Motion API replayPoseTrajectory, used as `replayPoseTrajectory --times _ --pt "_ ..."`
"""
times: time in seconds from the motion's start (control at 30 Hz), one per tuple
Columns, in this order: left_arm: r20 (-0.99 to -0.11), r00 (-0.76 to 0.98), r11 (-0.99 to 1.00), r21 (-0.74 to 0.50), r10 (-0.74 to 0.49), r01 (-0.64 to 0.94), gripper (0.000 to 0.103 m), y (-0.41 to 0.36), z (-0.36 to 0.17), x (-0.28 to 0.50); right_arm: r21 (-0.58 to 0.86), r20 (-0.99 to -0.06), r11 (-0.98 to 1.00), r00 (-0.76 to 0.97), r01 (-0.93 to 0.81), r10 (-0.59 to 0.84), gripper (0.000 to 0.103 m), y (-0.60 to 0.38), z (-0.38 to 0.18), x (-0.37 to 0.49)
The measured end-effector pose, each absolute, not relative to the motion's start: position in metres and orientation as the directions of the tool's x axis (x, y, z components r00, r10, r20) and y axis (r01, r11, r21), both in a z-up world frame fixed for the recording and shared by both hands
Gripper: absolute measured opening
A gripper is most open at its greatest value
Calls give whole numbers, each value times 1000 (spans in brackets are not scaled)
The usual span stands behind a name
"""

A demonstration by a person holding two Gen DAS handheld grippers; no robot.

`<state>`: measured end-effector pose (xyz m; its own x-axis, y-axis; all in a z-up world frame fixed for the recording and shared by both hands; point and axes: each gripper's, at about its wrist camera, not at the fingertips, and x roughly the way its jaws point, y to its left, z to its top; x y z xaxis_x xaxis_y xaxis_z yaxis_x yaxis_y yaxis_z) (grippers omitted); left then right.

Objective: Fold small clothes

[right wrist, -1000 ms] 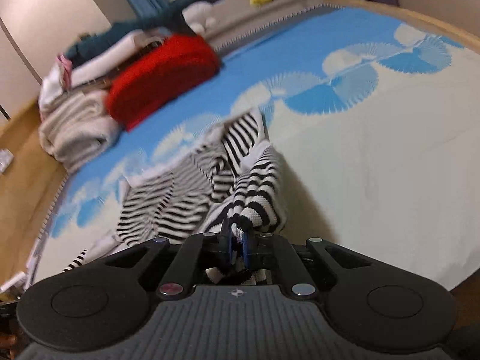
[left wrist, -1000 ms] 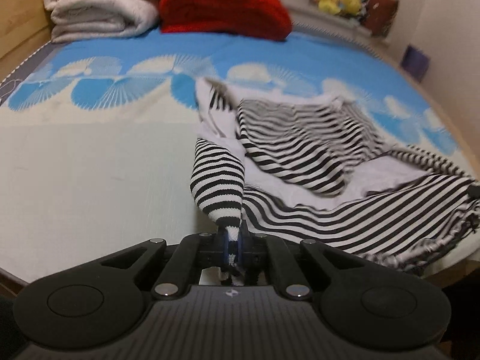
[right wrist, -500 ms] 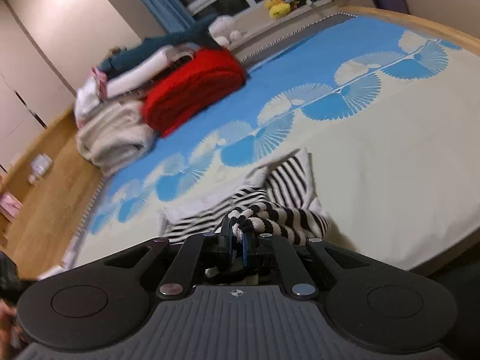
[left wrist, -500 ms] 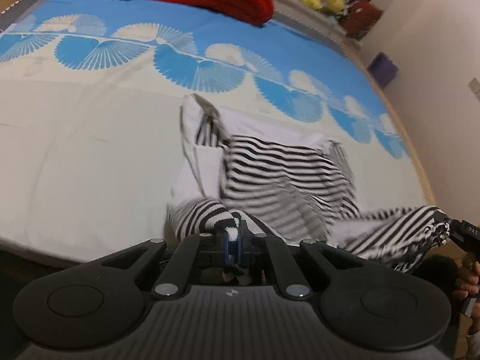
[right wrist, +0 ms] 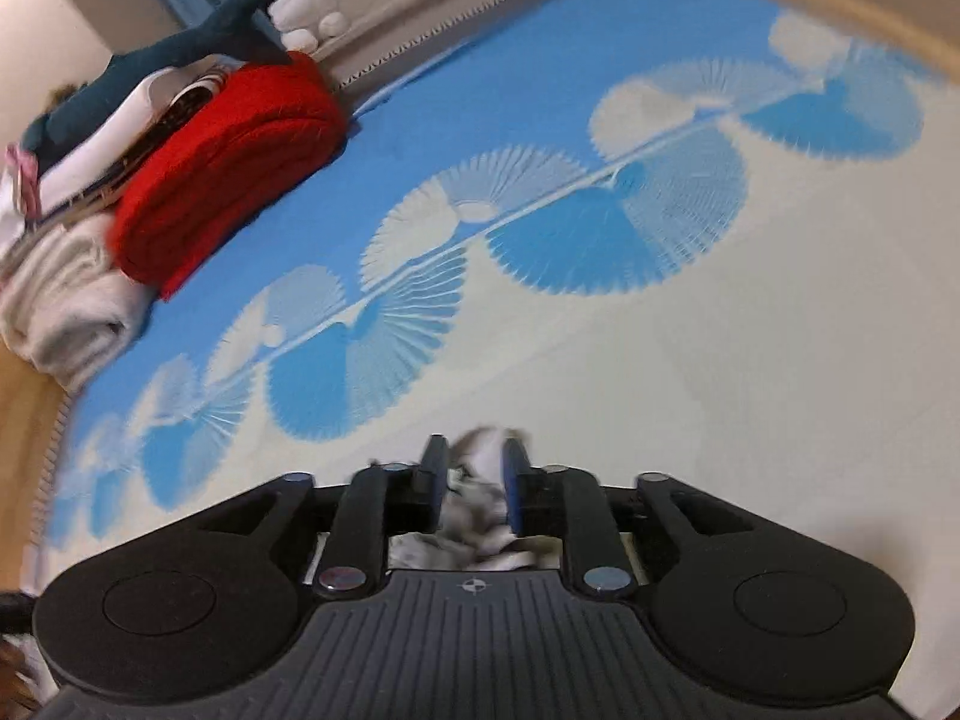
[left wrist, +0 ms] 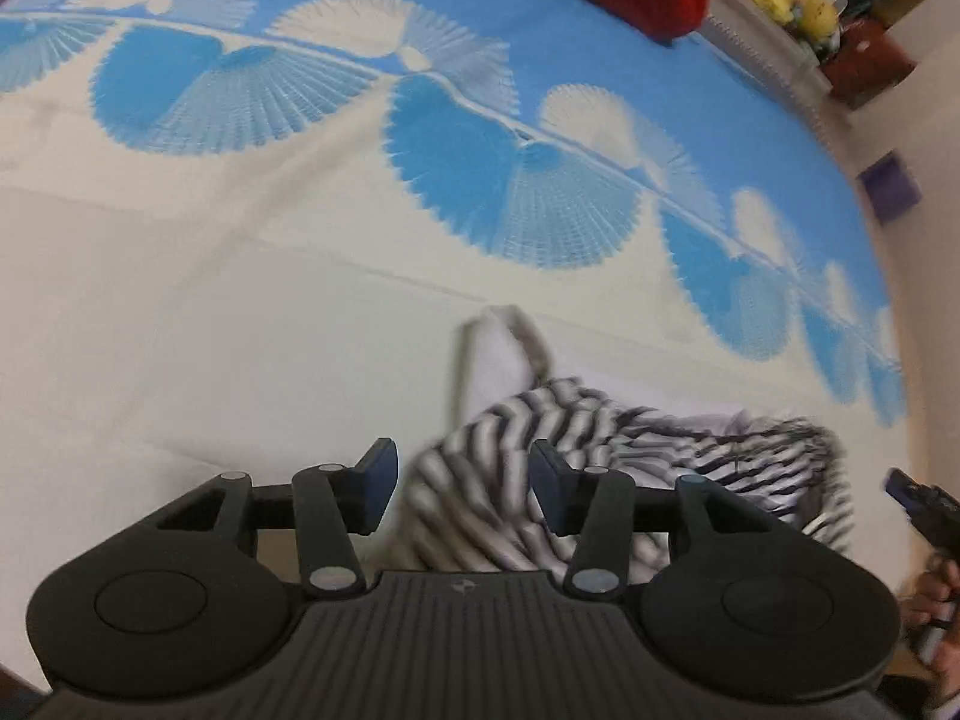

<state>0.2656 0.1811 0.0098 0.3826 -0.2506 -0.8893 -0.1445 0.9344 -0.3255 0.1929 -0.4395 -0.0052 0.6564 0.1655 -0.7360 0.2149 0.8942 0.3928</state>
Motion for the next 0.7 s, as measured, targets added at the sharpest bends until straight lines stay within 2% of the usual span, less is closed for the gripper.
replayPoseTrajectory --times 0.03,0.1,0.17,0.23,0.3,0.37,0.53,0.6,0.63,0.67,0.7 --pt "-878 414 943 -313 -241 -114 53 178 16 264 369 -763 901 629 230 152 26 -441 -10 191" --pt "-869 419 953 -302 -264 -25 53 168 19 263 372 -739 908 654 195 162 26 -440 -11 188" --pt "-868 400 955 -282 -294 91 54 151 18 258 350 -725 931 659 104 198 26 -428 -11 189" --pt "-878 379 952 -232 -293 199 56 131 13 256 326 -726 945 641 3 249 31 -411 -17 191" --pt "-893 361 939 -161 -270 305 63 108 8 253 326 -748 944 596 -51 291 47 -397 -27 194" --pt "-900 356 921 -108 -250 374 86 89 2 248 322 -785 945 542 -56 300 52 -384 -41 201" --pt "-913 380 894 44 -145 446 85 56 -27 256 379 -808 925 475 -32 348 52 -364 -61 227" --pt "-915 386 879 83 -119 470 72 50 -35 260 353 -838 935 447 7 313 51 -359 -70 235" --pt "-917 384 864 103 -110 493 43 48 -37 261 337 -849 941 438 19 295 48 -357 -72 238" --pt "-918 380 856 106 -112 506 2 47 -35 264 328 -852 944 442 28 283 27 -355 -73 241" --pt "-910 395 863 97 -125 497 3 50 -29 268 337 -844 941 452 30 288 15 -355 -71 245"
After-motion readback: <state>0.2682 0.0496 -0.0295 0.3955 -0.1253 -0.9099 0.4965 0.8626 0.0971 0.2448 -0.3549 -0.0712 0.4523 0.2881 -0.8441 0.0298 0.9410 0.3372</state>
